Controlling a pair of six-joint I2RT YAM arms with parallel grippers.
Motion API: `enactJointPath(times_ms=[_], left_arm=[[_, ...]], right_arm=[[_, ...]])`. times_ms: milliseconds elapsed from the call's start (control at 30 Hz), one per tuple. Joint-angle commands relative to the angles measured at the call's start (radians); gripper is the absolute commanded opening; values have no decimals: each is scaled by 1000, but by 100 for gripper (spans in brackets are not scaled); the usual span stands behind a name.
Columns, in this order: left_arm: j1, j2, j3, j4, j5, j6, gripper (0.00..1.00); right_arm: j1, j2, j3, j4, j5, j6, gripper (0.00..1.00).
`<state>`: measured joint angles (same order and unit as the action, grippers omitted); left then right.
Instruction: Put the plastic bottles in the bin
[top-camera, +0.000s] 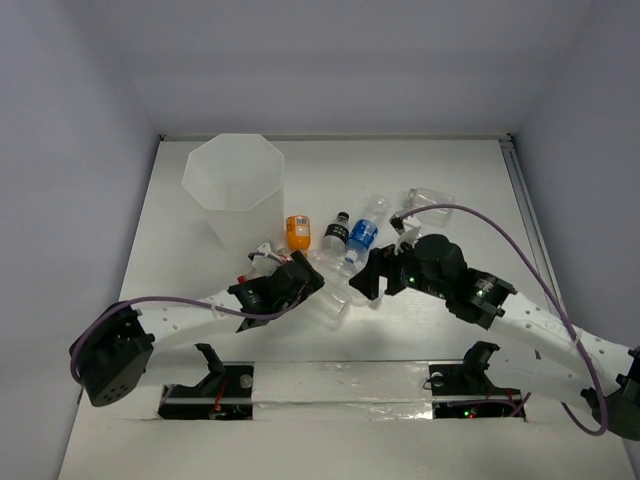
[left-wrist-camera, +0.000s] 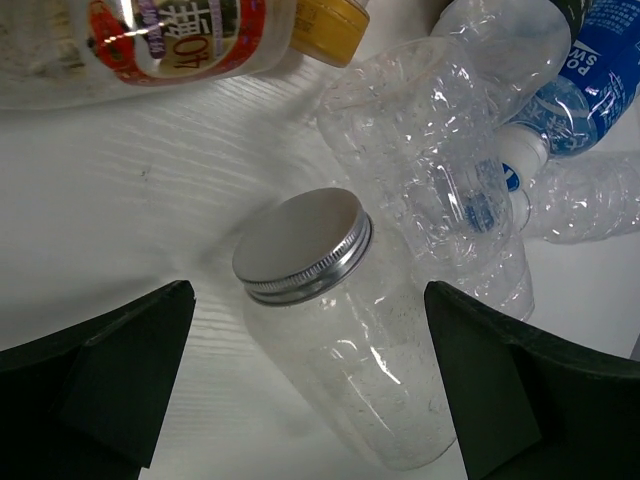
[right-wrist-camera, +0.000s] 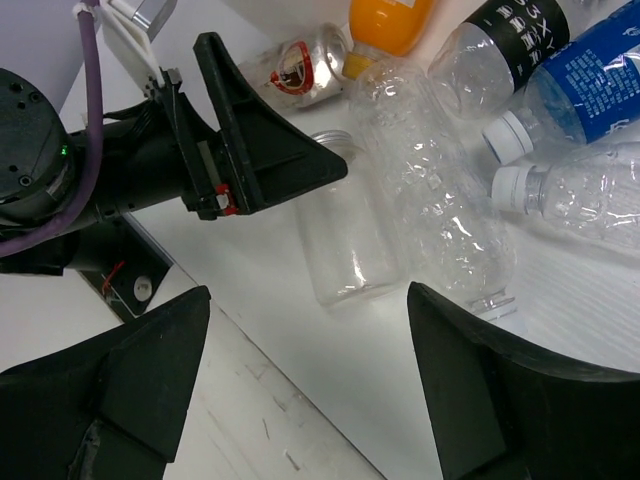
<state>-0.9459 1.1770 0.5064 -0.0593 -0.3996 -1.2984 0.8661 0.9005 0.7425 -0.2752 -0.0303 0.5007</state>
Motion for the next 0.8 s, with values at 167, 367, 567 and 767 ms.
enactJointPath(times_ms=[167, 367, 567, 767], left_arm=[[4, 113, 46, 102, 31, 42, 99], [4, 124, -9, 150, 44, -13, 88], [4, 61, -77, 187, 62, -58, 93], [4, -31, -89, 78, 44, -47, 99]], right_arm=[[8, 61, -11, 90, -8, -31, 86], [8, 98, -9, 102, 27, -34, 87], [8, 218, 35, 79, 67, -59, 83], [8, 253, 54, 87, 60, -57, 84]])
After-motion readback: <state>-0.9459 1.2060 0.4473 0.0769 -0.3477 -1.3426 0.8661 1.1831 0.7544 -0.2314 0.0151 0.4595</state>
